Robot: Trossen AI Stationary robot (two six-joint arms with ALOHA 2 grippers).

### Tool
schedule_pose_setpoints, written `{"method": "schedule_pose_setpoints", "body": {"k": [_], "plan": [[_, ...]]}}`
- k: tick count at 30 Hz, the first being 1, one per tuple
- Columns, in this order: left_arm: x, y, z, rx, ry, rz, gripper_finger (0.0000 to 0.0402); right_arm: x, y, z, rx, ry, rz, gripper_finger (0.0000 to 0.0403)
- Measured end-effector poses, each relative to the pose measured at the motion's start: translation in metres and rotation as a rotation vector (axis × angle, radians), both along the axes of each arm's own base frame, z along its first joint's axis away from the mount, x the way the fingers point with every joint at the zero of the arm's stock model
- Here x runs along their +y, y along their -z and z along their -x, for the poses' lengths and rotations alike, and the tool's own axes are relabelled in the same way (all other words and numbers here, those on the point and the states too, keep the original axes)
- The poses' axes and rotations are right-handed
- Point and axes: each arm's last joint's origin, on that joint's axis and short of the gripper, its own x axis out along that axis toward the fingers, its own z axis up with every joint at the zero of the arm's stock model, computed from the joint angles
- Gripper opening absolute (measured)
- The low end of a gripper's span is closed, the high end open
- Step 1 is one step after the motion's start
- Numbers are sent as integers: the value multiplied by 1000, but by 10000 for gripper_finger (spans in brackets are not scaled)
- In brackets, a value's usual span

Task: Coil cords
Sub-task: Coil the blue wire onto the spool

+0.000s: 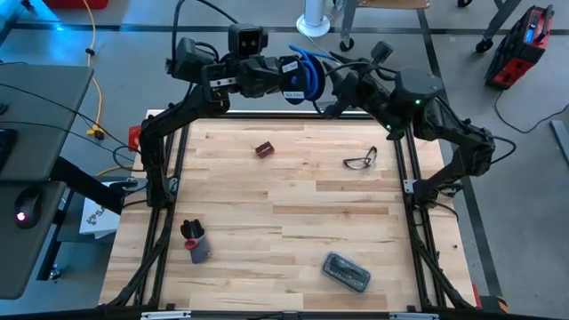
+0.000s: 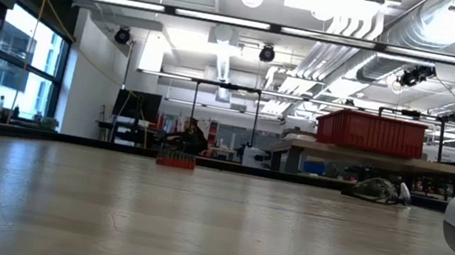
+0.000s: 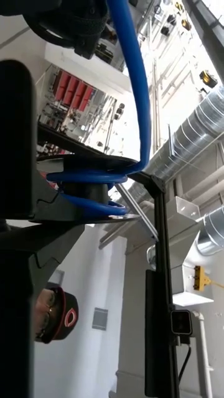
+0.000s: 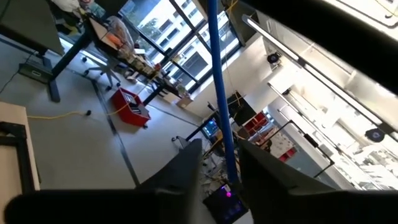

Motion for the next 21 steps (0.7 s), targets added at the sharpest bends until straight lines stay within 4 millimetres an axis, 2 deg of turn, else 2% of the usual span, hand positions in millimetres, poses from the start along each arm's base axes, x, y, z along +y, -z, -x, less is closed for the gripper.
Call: {"method": "schedule_pose_setpoints", "body": {"k": [5,21], "plan": [[0,0,0,-3,-3,-3,0,0,0,0,15,2,14,79],[1,0,0,-5,-9,-5,0,0,-1,1,27,41,34,78]]}}
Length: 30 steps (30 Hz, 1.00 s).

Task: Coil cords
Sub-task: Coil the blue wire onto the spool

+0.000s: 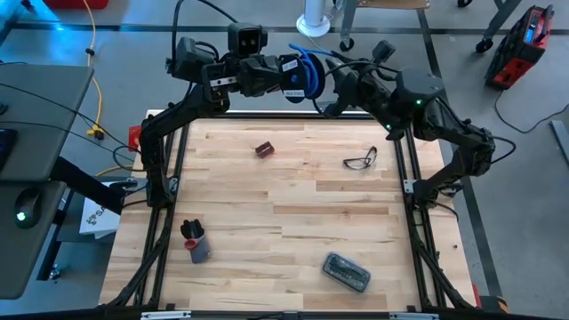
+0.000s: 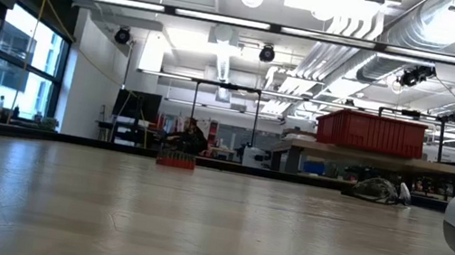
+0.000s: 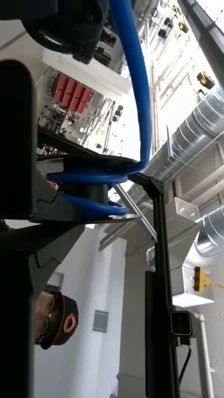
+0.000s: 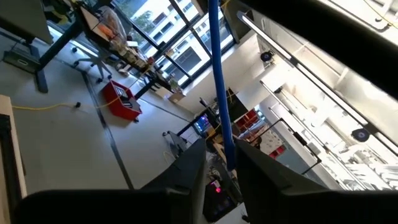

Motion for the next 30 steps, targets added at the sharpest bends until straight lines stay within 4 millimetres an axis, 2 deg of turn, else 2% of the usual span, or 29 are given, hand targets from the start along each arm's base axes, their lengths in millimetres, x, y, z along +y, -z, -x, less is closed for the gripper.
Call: {"method": "schedule_pose_setpoints", "body": {"k": [23,30], "plan": [[0,0,0,-1,-6,-4,0,0,-1,0,-13,2,-4,77],[1,2,-2,17,-17,-3,0,0,-1,0,-27,-1,-17,53]]}}
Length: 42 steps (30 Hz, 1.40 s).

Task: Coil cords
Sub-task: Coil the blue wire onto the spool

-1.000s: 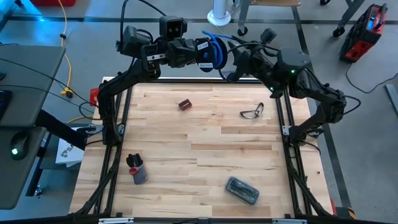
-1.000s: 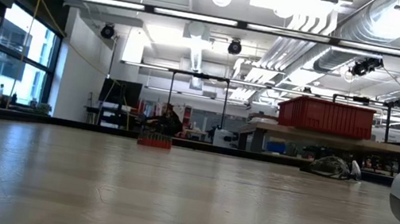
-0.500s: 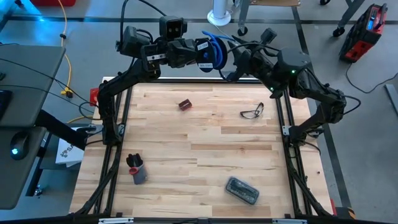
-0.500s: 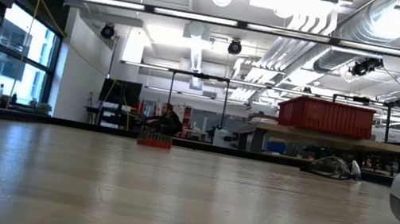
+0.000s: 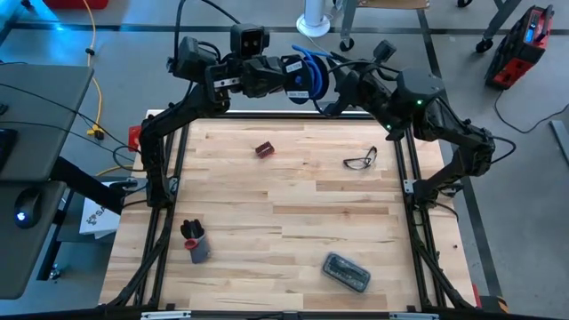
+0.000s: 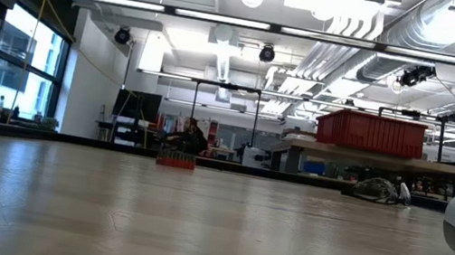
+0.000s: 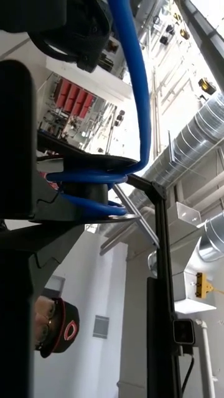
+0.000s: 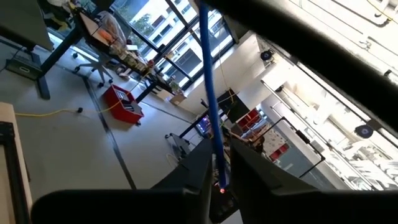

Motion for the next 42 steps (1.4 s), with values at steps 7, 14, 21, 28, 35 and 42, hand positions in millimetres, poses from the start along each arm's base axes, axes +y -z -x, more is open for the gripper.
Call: {"method": "schedule_pose_setpoints", "body": {"k": [7,14,21,28,35,42], "plan": [[0,1,-1,-1,-6,-5,2,0,0,0,0,-2,0,40],[0,1,-1,-1,-6,-5,2,0,0,0,0,-3,0,40],[0,0,-1,-2,-6,-3,3,0,0,0,0,-3,0,39],[0,0,-1,-1,-5,-1,3,-4,0,0,0,2,2,39],[0,0,-1,-1,-6,0,3,-3,0,-1,1,-24,6,39],[0,0,-1,-1,-5,0,3,-4,0,-1,2,-22,6,39]]}}
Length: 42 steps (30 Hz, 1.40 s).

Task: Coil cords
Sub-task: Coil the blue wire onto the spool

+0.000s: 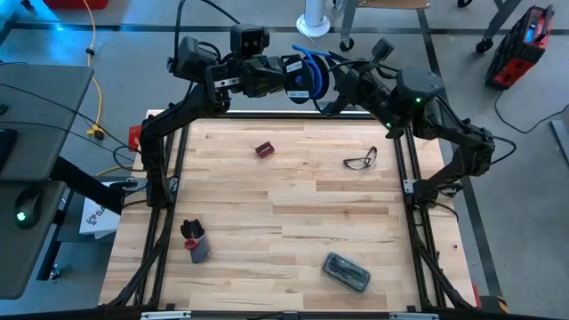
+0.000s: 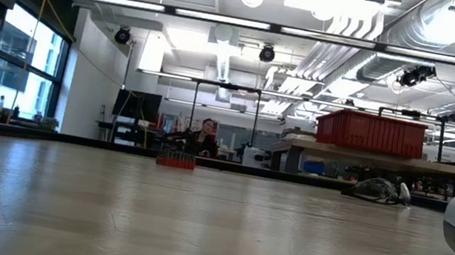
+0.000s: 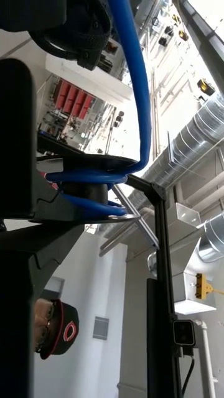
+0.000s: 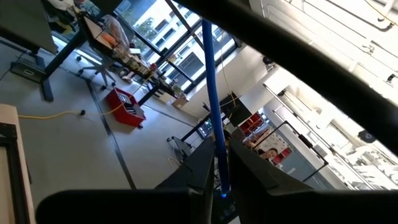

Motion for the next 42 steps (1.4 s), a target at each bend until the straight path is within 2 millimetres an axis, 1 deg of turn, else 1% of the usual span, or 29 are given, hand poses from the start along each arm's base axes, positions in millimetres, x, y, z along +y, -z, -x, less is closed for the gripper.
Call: {"method": "schedule_pose_setpoints", "body": {"k": [10,12,16,23,26,30,36,42], "plan": [[0,0,0,0,1,0,3,-3,0,0,-32,4,-29,39],[0,0,0,0,1,0,3,-3,0,0,-32,3,-30,34],[0,0,0,0,1,0,3,-3,0,0,-34,-7,-30,8],[0,0,0,0,1,0,3,1,0,0,-33,1,-33,4],[3,0,1,-2,-11,1,3,9,0,0,-32,17,-39,3],[14,-1,3,-26,-85,23,3,24,2,0,-29,16,-62,2],[29,-1,7,-29,-137,30,3,48,4,2,-56,-36,-116,1],[42,-2,10,-41,-198,50,3,64,4,4,-102,-91,-167,1]]}}
